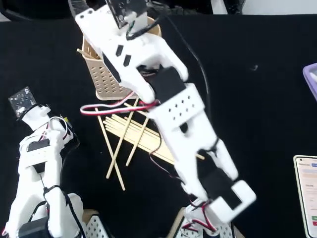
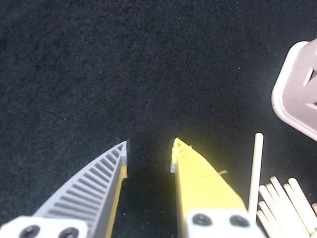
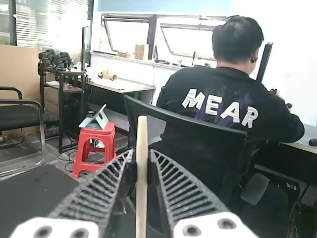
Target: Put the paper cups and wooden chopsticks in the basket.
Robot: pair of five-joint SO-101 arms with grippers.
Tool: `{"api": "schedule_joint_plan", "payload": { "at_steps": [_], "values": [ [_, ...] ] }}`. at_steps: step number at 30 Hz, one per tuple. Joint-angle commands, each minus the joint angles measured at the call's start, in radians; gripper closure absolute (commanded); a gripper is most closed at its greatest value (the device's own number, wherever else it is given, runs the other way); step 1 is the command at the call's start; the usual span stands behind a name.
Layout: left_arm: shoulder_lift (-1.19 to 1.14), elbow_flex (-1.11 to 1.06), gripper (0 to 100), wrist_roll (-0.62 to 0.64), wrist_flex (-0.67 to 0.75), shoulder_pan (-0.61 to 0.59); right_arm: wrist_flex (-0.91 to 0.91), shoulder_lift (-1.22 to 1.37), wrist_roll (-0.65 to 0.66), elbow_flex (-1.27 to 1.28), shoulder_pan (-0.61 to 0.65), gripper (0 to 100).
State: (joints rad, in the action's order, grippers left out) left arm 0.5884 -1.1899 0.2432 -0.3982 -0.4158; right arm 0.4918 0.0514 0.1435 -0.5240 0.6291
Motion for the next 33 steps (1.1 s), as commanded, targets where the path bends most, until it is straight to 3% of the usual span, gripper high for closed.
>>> {"api": "schedule_joint_plan", "payload": {
  "at_steps": [1, 13, 18, 22, 33],
  "values": [
    [0.023, 0.013, 84, 0.005, 0.020, 0.004, -0.025, 0.047, 0.002, -0.131, -0.037, 98.8],
    [0.026, 0.013, 84, 0.003, 0.020, 0.004, 0.120, 0.213, -0.005, -0.160, -0.094, 98.2],
    [0.026, 0.013, 84, 0.003, 0.020, 0.004, 0.259, 0.193, -0.005, -0.217, -0.066, 82.7],
    [0.028, 0.013, 84, 0.003, 0.020, 0.004, 0.348, 0.188, 0.000, -0.308, -0.058, 85.2],
    [0.031, 0.010, 84, 0.003, 0.020, 0.004, 0.950, 0.070, 0.002, -0.578, -0.115, 88.2]
  ]
}}
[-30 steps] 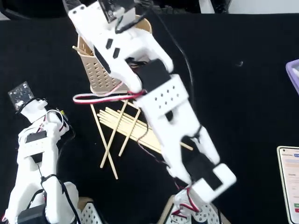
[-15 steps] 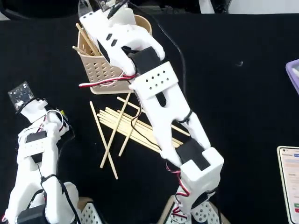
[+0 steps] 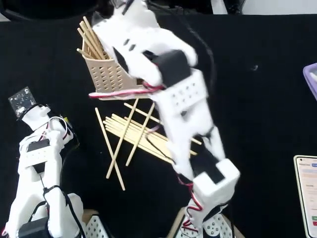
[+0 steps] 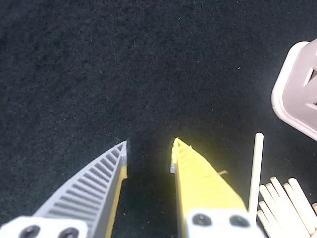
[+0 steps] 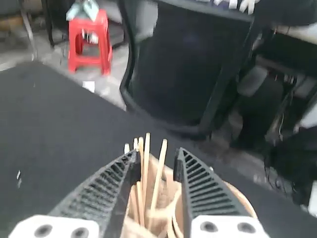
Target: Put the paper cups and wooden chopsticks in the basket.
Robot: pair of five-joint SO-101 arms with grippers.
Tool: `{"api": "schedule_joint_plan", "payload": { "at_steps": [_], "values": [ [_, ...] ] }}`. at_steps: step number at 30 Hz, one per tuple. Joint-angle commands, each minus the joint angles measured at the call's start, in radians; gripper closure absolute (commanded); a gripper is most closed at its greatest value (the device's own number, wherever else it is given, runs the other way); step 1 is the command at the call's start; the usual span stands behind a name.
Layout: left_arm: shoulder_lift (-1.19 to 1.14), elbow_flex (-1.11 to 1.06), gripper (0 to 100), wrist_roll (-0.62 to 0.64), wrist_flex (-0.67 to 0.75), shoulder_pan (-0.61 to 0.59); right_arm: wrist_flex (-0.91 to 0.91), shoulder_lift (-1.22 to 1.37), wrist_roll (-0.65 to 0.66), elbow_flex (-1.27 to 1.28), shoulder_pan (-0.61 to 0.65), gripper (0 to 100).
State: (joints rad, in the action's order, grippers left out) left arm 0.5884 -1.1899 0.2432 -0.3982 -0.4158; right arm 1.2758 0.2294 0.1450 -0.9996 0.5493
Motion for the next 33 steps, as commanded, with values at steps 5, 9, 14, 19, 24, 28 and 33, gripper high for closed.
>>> {"api": "schedule_joint_plan", "payload": {
  "at_steps": [5, 9, 14, 19, 24, 28, 33],
  "values": [
    [0.031, 0.008, 84, 0.003, 0.020, 0.004, 0.400, -0.142, 0.002, -0.136, -0.044, 88.2],
    [0.031, 0.007, 84, 0.003, 0.020, 0.004, 0.489, -0.143, 0.002, -0.131, -0.046, 88.2],
    [0.031, 0.005, 84, 0.003, 0.020, 0.004, 0.491, -0.194, 0.002, -0.015, -0.040, 88.2],
    [0.025, 0.005, 84, -0.046, 0.009, 0.022, 0.489, -0.328, 0.000, 0.176, -0.084, 88.3],
    [0.031, 0.054, 84, -0.123, -0.130, 0.139, 0.463, -0.472, 0.000, 0.458, -0.210, 88.2],
    [0.021, 0.194, 84, -0.180, -0.328, 0.188, 0.368, -0.572, 0.002, 0.773, -0.322, 88.2],
    [0.021, 0.320, 84, -0.187, -0.545, 0.277, 0.092, -0.714, 0.002, 1.237, -0.459, 88.2]
  ]
}}
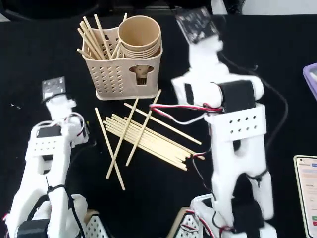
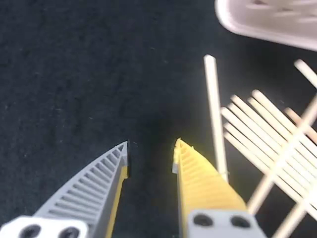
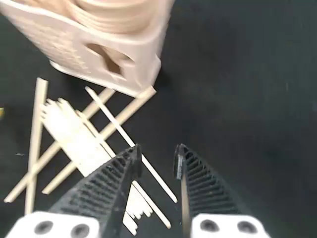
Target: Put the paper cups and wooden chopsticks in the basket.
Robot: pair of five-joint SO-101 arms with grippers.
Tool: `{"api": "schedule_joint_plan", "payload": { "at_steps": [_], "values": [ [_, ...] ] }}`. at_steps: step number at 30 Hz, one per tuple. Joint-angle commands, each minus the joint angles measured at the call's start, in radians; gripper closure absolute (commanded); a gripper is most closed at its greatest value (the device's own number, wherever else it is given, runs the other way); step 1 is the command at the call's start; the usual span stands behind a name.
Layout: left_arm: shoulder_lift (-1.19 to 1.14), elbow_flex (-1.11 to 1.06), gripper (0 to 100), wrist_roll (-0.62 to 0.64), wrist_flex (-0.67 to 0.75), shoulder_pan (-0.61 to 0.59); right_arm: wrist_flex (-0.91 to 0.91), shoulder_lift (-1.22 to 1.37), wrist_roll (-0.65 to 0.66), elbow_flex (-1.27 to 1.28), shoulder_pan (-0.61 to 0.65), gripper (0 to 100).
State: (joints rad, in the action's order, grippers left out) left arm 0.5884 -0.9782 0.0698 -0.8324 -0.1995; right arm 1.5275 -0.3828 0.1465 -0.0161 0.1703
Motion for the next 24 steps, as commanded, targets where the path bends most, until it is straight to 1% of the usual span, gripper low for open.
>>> {"api": "schedule_joint_plan", "payload": {
  "at_steps": [1, 5, 6, 8, 10, 13, 16, 18, 21, 24],
  "values": [
    [0.021, 0.122, 84, -0.014, -0.152, 0.077, -0.226, -0.133, 0.000, 0.349, -0.097, 88.2],
    [0.025, 0.151, 84, -0.012, -0.285, 0.133, -0.491, -0.216, 0.000, 0.702, -0.112, 88.2],
    [0.029, 0.151, 82, -0.015, -0.307, 0.151, -0.563, -0.222, 0.000, 0.774, -0.112, 88.2],
    [0.031, 0.151, 76, -0.020, -0.348, 0.196, -0.689, -0.220, -0.009, 0.875, -0.114, 88.2],
    [0.031, 0.159, 71, -0.021, -0.379, 0.246, -0.760, -0.220, -0.009, 0.934, -0.132, 88.2],
    [0.021, 0.193, 71, -0.066, -0.402, 0.357, -0.786, -0.220, -0.012, 0.961, -0.216, 88.3],
    [0.020, 0.209, 71, -0.084, -0.390, 0.473, -0.809, -0.205, -0.081, 0.969, -0.333, 88.3],
    [0.015, 0.211, 71, -0.101, -0.374, 0.522, -0.835, -0.168, -0.107, 0.961, -0.391, 88.3],
    [-0.040, 0.213, 71, -0.138, -0.321, 0.535, -0.855, -0.076, -0.115, 0.931, -0.407, 88.3],
    [-0.155, 0.246, 71, -0.133, -0.285, 0.539, -0.855, 0.044, -0.110, 0.865, -0.405, 88.3]
  ]
}}
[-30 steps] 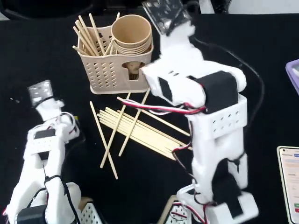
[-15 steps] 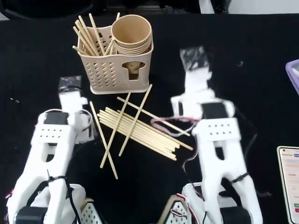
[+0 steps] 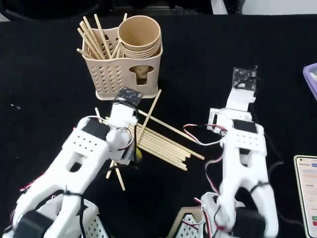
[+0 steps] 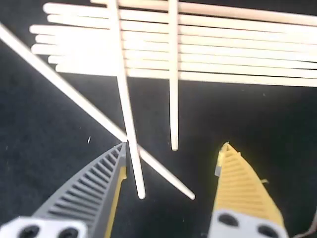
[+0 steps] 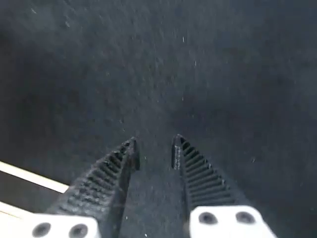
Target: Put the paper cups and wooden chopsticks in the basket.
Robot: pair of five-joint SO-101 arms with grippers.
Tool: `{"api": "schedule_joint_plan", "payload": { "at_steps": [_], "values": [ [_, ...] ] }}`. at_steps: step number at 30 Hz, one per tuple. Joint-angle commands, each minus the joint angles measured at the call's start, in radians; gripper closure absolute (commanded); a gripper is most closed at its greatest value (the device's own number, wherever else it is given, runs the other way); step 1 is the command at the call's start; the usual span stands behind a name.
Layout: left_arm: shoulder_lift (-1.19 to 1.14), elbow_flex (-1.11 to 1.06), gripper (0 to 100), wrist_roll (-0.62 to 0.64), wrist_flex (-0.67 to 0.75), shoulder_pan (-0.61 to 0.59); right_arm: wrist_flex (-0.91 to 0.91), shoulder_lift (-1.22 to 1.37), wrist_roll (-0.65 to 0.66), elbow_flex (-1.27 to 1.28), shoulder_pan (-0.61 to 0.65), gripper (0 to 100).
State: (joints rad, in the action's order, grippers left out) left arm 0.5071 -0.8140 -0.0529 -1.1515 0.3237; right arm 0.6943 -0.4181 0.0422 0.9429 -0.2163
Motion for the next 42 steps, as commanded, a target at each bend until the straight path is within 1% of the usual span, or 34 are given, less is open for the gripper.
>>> {"api": "schedule_joint_plan", "payload": {
  "at_steps": [1, 6, 10, 12, 15, 19, 22, 26, 30, 37, 42],
  "values": [
    [-0.120, 0.105, 71, -0.011, 0.032, 0.021, -0.018, 0.122, -0.005, -0.119, -0.023, 88.3],
    [-0.313, 0.203, 71, -0.009, 0.031, 0.044, -0.008, 0.325, -0.003, -0.237, -0.018, 88.3],
    [-0.391, 0.239, 71, -0.014, 0.038, 0.038, 0.083, 0.414, -0.003, -0.344, -0.023, 88.3],
    [-0.396, 0.237, 71, -0.018, 0.035, 0.038, 0.094, 0.438, -0.003, -0.371, -0.026, 88.3],
    [-0.390, 0.236, 75, -0.026, 0.040, 0.036, 0.097, 0.450, -0.003, -0.381, -0.026, 88.3],
    [-0.400, 0.232, 78, -0.101, 0.040, 0.036, 0.094, 0.450, -0.011, -0.381, -0.048, 88.3],
    [-0.400, 0.231, 78, -0.107, 0.040, 0.033, 0.092, 0.452, -0.012, -0.389, -0.075, 88.3],
    [-0.400, 0.231, 79, -0.109, 0.043, 0.004, 0.094, 0.460, -0.012, -0.397, -0.078, 88.3],
    [-0.400, 0.223, 79, -0.109, 0.038, -0.001, 0.092, 0.460, -0.023, -0.397, -0.081, 88.3],
    [-0.394, 0.105, 79, -0.109, 0.184, 0.008, 0.092, 0.460, -0.049, -0.398, -0.118, 88.3],
    [-0.399, 0.062, 79, -0.109, 0.244, -0.002, 0.092, 0.461, -0.084, -0.410, -0.121, 88.3]
  ]
}}
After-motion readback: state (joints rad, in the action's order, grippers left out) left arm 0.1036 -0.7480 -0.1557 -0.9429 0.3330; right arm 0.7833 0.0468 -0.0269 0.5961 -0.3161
